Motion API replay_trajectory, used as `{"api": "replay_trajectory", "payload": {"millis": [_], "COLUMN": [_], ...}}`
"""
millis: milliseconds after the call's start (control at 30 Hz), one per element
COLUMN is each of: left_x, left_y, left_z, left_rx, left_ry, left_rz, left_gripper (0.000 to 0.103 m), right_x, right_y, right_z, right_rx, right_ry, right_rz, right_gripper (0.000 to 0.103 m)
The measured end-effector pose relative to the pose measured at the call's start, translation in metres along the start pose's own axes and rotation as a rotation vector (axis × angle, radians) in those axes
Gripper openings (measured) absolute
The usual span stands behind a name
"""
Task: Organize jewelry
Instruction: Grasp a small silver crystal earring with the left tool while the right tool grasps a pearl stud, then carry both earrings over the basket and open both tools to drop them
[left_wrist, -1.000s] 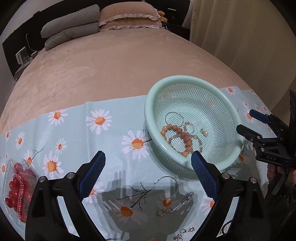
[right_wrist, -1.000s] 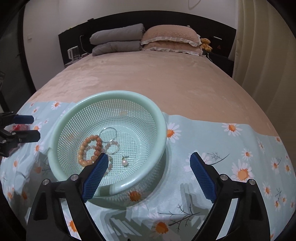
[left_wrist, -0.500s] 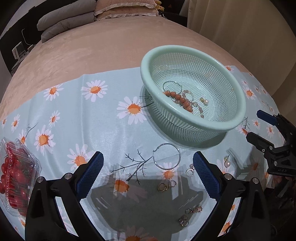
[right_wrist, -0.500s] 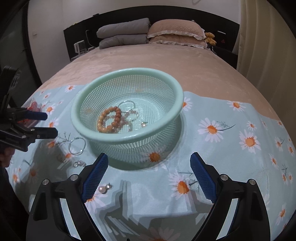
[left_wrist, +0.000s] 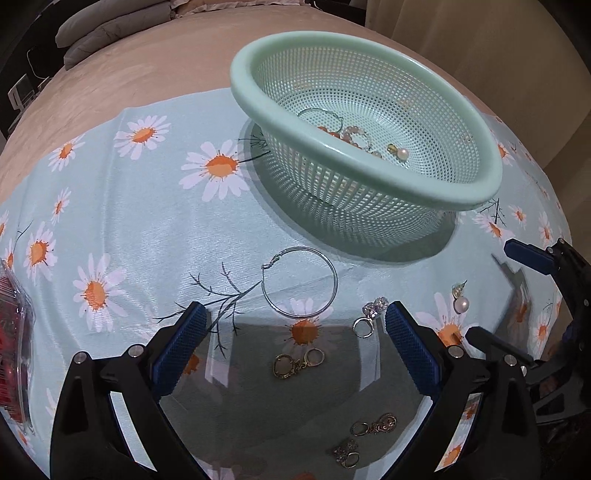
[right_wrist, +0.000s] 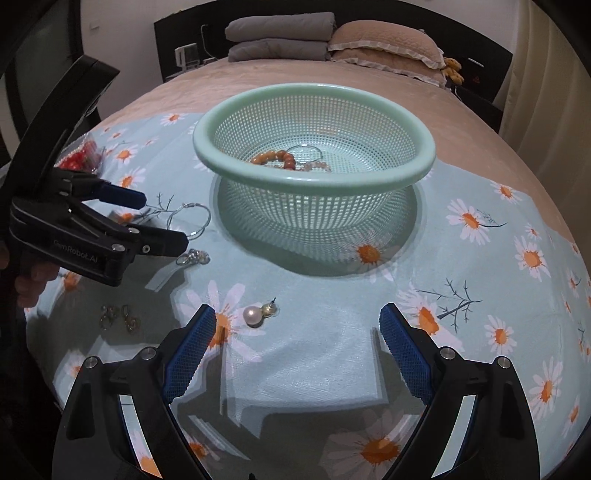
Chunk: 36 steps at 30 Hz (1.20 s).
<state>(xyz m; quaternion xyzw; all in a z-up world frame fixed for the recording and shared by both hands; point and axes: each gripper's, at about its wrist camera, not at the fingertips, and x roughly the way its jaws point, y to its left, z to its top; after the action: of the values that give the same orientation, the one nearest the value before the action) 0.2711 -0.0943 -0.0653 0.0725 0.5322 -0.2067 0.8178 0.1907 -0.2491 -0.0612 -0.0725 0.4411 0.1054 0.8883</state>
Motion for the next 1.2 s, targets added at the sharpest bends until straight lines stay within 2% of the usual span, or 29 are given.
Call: {"api": "replay_trajectory", "payload": {"millis": [67, 167, 200, 233, 267, 300, 333, 367, 400, 433, 500, 633, 833, 1067, 1100, 1167, 1200], "left_x": [0.006, 0.011, 0.012, 0.013, 0.013, 0.012, 0.012, 0.012, 0.012, 0.012, 0.012, 0.007, -0.001, -0.011, -0.012, -0.013, -0.013], "left_y": [-0.002, -0.006, -0.006, -0.006, -0.007, -0.007, -0.007, -0.008, -0.009, -0.010, -0.010, 0.001, 0.007, 0.006, 0.006, 0.006, 0.005], "left_z": [-0.001, -0.002, -0.002, -0.001, 0.000, 0.001, 0.002, 0.003, 0.004, 0.004, 0.004, 0.006, 0.009, 0.022, 0.022, 0.022, 0.022], "left_rx": [0.017, 0.040, 0.039, 0.039, 0.041, 0.040, 0.040, 0.043, 0.050, 0.056, 0.045, 0.020, -0.002, 0.012, 0.014, 0.019, 0.019], "left_ry": [0.006, 0.001, -0.004, -0.009, -0.011, -0.016, -0.018, -0.016, -0.015, -0.014, -0.005, -0.002, -0.027, -0.049, -0.047, -0.052, -0.055], "left_rz": [0.017, 0.044, 0.051, 0.058, 0.064, 0.065, 0.061, 0.060, 0.062, 0.060, 0.029, -0.015, -0.039, -0.035, -0.041, -0.056, -0.056], "left_gripper": [0.095, 0.092, 0.089, 0.084, 0.081, 0.071, 0.060, 0.056, 0.044, 0.026, 0.004, 0.003, 0.003, 0.003, 0.007, 0.025, 0.039], "right_x": [0.007, 0.014, 0.013, 0.012, 0.012, 0.013, 0.013, 0.013, 0.013, 0.013, 0.012, 0.010, 0.007, 0.008, 0.008, 0.007, 0.007], "right_y": [-0.001, -0.001, 0.000, 0.001, 0.001, 0.001, 0.002, 0.003, 0.003, 0.003, 0.003, 0.001, -0.001, -0.002, -0.003, -0.002, -0.002], "right_z": [-0.003, -0.008, -0.008, -0.008, -0.007, -0.007, -0.007, -0.007, -0.008, -0.008, -0.009, -0.009, -0.011, -0.011, -0.011, -0.011, -0.011], "right_rx": [0.042, 0.068, 0.062, 0.059, 0.061, 0.066, 0.066, 0.062, 0.061, 0.061, 0.056, 0.052, 0.053, 0.048, 0.048, 0.046, 0.046], "right_ry": [0.012, 0.017, 0.007, 0.002, -0.002, -0.001, 0.001, -0.002, -0.001, 0.000, 0.001, 0.000, 0.001, 0.003, 0.003, 0.003, 0.002], "right_rz": [-0.004, 0.026, 0.027, 0.040, 0.056, 0.075, 0.087, 0.089, 0.102, 0.114, 0.122, 0.140, 0.148, 0.160, 0.160, 0.159, 0.158], "right_gripper": [0.084, 0.074, 0.068, 0.057, 0.050, 0.038, 0.035, 0.032, 0.022, 0.014, 0.011, 0.011, 0.011, 0.011, 0.011, 0.011, 0.011]}}
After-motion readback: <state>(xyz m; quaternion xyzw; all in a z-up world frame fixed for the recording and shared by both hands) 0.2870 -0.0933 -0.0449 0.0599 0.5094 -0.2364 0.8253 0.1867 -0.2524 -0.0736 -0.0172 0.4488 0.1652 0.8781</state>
